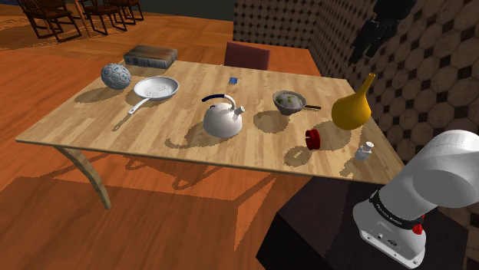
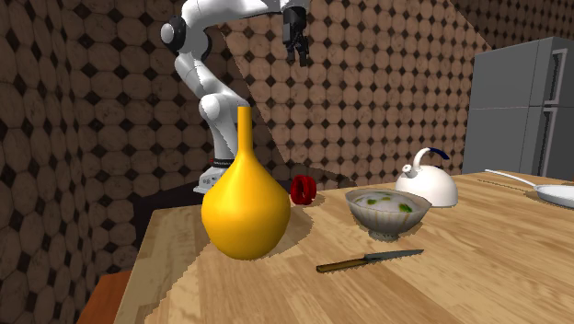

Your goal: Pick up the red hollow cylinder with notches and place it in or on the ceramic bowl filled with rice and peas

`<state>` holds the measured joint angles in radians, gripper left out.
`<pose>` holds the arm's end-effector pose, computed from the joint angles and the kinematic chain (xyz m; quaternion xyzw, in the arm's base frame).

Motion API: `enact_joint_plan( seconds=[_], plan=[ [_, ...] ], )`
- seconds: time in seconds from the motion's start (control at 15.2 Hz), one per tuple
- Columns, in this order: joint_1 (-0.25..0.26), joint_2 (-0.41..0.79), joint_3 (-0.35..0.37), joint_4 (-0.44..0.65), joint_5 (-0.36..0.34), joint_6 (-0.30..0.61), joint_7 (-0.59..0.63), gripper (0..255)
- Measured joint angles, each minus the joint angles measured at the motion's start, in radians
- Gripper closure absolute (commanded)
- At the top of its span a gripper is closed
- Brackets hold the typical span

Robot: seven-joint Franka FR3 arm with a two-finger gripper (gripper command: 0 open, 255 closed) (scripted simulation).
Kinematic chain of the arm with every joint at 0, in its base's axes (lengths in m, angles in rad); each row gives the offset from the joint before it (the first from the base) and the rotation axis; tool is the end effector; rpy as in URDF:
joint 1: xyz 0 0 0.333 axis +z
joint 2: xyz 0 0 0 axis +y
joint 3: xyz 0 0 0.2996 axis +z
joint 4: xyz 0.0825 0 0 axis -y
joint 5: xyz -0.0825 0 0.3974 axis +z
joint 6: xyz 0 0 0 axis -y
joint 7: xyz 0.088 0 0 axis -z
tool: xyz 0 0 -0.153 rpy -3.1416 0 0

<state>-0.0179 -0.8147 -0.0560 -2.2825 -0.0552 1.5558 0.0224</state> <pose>0.3252 -0.0368 0.5762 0.9981 -0.0418 0.0434 0.0079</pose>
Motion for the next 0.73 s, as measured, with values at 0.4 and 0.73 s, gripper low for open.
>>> enact_joint_plan(
  seconds=[0.4, 0.73],
  plan=[
    [-0.013, -0.021, 0.017, -0.147, -0.018, 0.118, 0.035, 0],
    [-0.031, -0.025, 0.035, -0.316, -0.044, 0.273, 0.081, 0]
  ],
)
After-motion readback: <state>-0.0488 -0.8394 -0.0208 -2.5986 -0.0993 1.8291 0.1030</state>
